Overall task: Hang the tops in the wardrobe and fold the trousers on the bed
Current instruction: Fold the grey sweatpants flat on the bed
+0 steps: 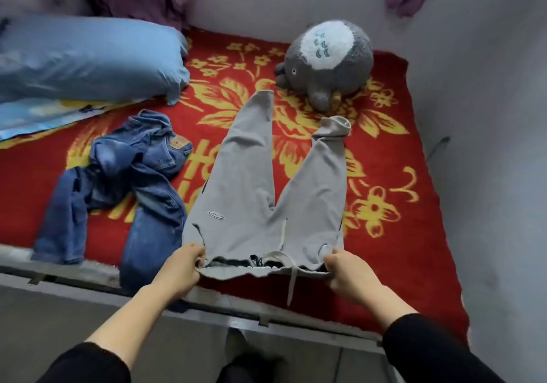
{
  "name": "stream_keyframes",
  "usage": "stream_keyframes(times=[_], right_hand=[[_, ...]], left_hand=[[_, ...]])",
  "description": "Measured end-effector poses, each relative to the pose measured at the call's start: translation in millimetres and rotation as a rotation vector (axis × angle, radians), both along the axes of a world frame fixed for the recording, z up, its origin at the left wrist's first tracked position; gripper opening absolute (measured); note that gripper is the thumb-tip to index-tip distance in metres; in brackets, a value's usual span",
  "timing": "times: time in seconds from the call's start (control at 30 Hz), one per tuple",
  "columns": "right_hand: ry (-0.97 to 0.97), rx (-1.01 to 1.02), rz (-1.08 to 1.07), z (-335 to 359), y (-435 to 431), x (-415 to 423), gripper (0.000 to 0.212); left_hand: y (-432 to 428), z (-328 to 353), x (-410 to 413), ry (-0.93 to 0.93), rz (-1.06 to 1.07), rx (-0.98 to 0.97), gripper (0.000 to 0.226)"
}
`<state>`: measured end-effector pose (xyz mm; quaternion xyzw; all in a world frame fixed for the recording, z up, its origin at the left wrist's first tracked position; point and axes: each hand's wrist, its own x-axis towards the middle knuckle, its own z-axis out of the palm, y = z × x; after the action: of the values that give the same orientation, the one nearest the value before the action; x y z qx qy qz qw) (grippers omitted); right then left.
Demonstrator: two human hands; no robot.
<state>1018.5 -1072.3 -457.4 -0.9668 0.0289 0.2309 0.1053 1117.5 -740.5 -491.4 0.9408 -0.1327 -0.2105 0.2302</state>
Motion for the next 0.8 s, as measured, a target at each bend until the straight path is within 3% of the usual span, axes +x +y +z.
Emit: stream_keyframes(times=[0.1, 0.27, 0.4, 0.5, 0.63, 0.7, 0.8], right_hand=[[0.06, 0.068, 0.016, -21, 19, -2, 0.028], [0.22, 0.101, -0.028, -63, 42, -8, 0.03], [0.451, 0.136, -0.087, -104, 53, -17, 0.025], [0.491, 0.107, -0.148, -122, 52, -18, 0.008], [0.461, 0.184, -0.262, -152, 43, -14, 0.01], [0.443, 0.206, -0.285, -171, 40, -8, 0.011], [0.406, 0.192, -0.241, -199, 44, -1, 0.021]], left_hand=[[20, -26, -6, 0.072, -0.045, 0.107, 0.034], [34, -73, -25, 0.196, -0.113, 0.316, 0.023], [33, -113, -43, 0.304, -0.194, 0.467, 0.014], [27, -134, -45, 0.456, -0.13, 0.532, 0.025], [-3, -151, -48, 0.614, 0.165, 0.342, 0.013], [-27, -163, -53, 0.717, 0.444, 0.166, 0.028], [-64, -184, -61, 0.959, 1.029, -0.182, 0.031]])
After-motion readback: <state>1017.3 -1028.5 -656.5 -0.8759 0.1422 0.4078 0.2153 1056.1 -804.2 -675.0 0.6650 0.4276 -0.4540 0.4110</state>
